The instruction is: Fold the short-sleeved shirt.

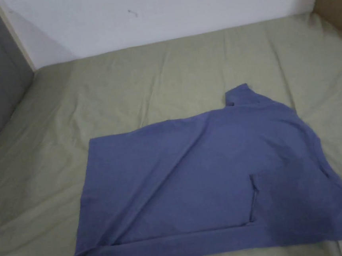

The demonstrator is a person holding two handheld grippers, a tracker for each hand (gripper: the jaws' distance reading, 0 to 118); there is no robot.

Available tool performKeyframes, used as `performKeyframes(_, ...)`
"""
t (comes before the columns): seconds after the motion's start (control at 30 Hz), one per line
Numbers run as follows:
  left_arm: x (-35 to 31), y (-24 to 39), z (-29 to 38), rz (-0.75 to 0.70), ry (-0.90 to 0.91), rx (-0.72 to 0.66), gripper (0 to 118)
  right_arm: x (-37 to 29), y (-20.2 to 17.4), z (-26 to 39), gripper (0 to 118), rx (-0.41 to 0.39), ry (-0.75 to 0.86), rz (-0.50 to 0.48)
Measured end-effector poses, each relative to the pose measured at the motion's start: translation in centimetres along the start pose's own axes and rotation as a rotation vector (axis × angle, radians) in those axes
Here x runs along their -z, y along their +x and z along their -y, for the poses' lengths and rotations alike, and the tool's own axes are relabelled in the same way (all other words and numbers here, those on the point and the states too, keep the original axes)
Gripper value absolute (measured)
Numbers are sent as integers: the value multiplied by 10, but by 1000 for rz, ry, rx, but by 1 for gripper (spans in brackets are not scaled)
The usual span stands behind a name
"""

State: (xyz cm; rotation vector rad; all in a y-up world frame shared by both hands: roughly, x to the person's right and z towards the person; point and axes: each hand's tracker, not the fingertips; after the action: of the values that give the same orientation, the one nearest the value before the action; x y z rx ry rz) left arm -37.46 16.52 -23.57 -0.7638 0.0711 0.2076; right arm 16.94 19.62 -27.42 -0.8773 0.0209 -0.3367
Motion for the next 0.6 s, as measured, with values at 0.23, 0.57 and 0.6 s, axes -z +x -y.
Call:
performKeyframes(0.23, 36, -9, -18, -31, -5, 31, 72, 23, 9, 16, 2, -19, -68, 20)
performKeyframes(0.57, 110, -8, -13, -38, -199, 70, 4, 61, 34, 21, 107, -56, -162, 163)
performKeyframes(0.6, 107, -9, -16, -32, -193, 73, 4, 63, 37, 21, 107, -71, -144, 155)
